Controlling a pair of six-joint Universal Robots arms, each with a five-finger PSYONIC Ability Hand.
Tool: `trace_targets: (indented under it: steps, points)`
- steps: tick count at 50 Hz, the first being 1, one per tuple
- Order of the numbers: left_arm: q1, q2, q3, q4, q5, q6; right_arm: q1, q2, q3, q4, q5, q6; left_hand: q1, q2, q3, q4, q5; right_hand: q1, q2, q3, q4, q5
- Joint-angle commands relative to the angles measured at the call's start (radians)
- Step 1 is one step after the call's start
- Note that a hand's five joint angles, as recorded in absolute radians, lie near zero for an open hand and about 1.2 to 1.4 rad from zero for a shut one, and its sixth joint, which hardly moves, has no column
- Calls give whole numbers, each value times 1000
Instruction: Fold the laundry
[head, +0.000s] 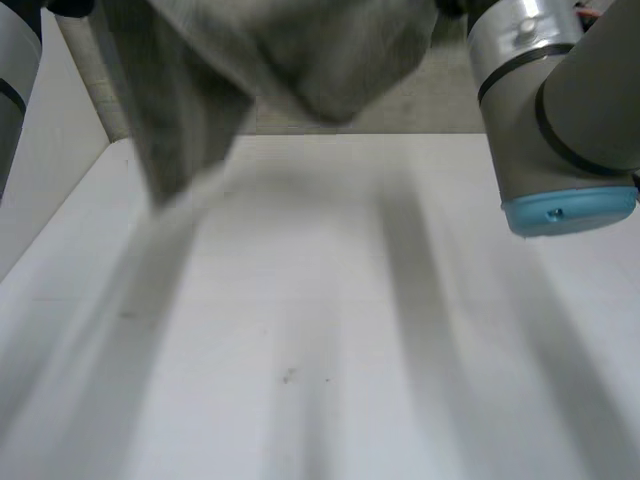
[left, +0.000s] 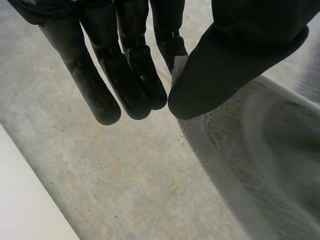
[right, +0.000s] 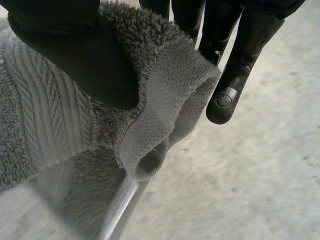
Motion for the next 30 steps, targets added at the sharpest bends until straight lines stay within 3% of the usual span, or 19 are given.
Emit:
trace_targets:
  steps: [1,16,30]
  points:
    - [-11,-2,-211,11,-1,-8,-23,5,47,83,-14,0,228,180,181,180,196,480,227,206,203,258]
    - [7,-146,-502,77,8,-8,-107,204,105,343,-32,5,228,180,181,180,196,480,227,206,203,258]
    - [41,-109,-512,89,20,-14,-164,299,27,328,-31,10,228,180,181,180,196,480,227,206,203,258]
